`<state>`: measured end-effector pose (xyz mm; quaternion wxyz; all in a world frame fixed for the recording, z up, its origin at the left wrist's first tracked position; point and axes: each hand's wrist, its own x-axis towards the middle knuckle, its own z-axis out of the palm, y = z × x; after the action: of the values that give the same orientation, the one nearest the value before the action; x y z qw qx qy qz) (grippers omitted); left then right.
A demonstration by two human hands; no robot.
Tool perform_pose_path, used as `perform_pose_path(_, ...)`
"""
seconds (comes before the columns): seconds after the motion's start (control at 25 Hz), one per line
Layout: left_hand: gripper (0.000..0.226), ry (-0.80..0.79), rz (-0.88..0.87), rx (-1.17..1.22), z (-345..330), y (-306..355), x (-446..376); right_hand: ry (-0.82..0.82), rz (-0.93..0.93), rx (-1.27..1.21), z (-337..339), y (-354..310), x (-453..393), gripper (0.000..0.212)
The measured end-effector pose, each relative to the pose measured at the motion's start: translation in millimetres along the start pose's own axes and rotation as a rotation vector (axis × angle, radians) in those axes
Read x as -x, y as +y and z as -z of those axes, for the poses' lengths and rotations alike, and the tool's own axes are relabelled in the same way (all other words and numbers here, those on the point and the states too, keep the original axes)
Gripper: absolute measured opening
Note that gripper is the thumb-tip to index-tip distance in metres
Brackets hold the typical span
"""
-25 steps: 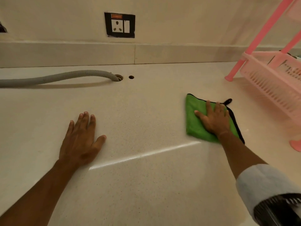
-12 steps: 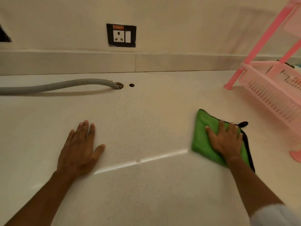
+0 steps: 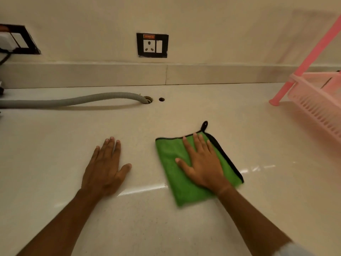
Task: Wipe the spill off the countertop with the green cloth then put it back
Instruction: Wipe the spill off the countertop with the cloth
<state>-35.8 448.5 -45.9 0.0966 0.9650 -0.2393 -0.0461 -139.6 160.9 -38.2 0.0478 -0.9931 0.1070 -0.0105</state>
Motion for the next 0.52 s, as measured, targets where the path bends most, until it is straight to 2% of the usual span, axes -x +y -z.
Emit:
perform_pose_path(0.08, 0.086, -0.01, 0.004, -0.005, 0, -1, 1, 0.033, -0.025, 0.01, -2, 24, 35, 0.084)
perform_pose_path(0.16, 0.086, -0.008, 0.004, -0.002, 0, 0, 1, 0.073, -0.206, 0.046, 3, 65, 37, 0.091)
perform_pose_path(0.24, 0.086, 0.005, 0.007, -0.012, 0, 0, 0, 0.046, -0.405, 0.057, 11, 90, 15, 0.093)
perform_pose_path(0.32, 0.086, 0.02, 0.014, -0.015, 0, 2, 0, 0.043, -0.482, 0.046, 14, 86, -19, 0.089)
perform_pose_path(0.4, 0.086, 0.021, 0.011, -0.013, -1, 3, 0, 0.042, -0.427, 0.024, 11, 53, -53, 0.085)
perform_pose_path(0.52, 0.086, 0.02, 0.014, -0.023, 0, 3, -1, 0.033, -0.22, 0.017, -1, -27, -69, 0.084)
